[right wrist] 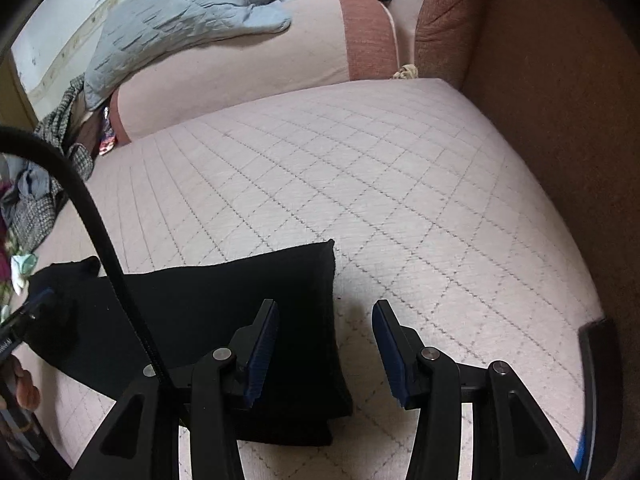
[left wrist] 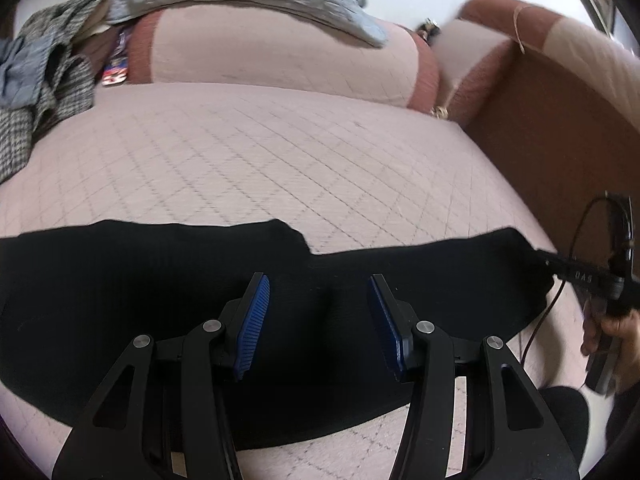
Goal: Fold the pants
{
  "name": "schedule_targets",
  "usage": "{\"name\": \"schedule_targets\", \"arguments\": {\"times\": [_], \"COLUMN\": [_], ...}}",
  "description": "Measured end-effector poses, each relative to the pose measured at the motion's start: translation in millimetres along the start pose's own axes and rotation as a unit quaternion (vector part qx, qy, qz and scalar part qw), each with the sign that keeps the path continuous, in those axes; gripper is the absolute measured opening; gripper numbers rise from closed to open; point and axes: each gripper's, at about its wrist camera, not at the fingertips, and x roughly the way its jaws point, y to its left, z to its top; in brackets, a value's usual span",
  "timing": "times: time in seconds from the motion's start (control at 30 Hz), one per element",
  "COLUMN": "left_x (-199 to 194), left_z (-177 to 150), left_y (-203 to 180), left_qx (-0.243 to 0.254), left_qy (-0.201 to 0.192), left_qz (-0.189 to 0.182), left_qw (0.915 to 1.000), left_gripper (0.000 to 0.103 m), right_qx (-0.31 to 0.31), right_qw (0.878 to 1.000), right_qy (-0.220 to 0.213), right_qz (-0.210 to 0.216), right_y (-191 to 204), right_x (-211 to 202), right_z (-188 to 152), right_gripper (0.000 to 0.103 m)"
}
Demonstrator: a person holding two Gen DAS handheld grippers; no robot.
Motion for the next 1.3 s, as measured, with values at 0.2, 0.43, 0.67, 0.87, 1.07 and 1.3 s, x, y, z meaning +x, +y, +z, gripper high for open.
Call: {"name": "schedule_targets", "arguments": {"times": [0.2, 0.43, 0.67, 0.87, 1.07, 1.3], "left_x": [7, 1, 5, 0, -3, -1], "left_z": [1, 4, 3, 3, 3, 9], "left_y": [-4, 3, 1, 2, 9, 11], "left_qx": [0.012, 0.003, 0.008, 0.011, -0.001, -0.004], "left_qy": [0.006, -0.005, 0.004, -0.002, -0.002, -0.008], "left_qz": [0.007, -0.004, -0.003, -0.002, -0.003, 0.004], "left_qw": [0.9999, 1.0, 1.0, 0.9999, 1.0, 1.0], "left_gripper": [0.051, 0.051, 0.051, 0.051, 0.051, 0.051], "right_qx": [-0.032, -0.01, 0.009, 0.0, -0.03, 0.019], "right_qw": [0.999, 0.995, 0.998, 0.996, 0.998, 0.997], "right_qy": [-0.006, -0.027, 0.018, 0.011, 0.03, 0.022], "right_qz": [0.033, 0.094, 0.055, 0.09, 0.05, 0.071], "right_y": [12, 1, -9, -4, 7, -15], "right_x": [-4, -46, 1, -6, -3, -19], "right_z": [-2, -4, -20, -16, -17, -28], "right_gripper": [0.007, 0.006, 0.007, 0.007, 0.029, 0.053]}}
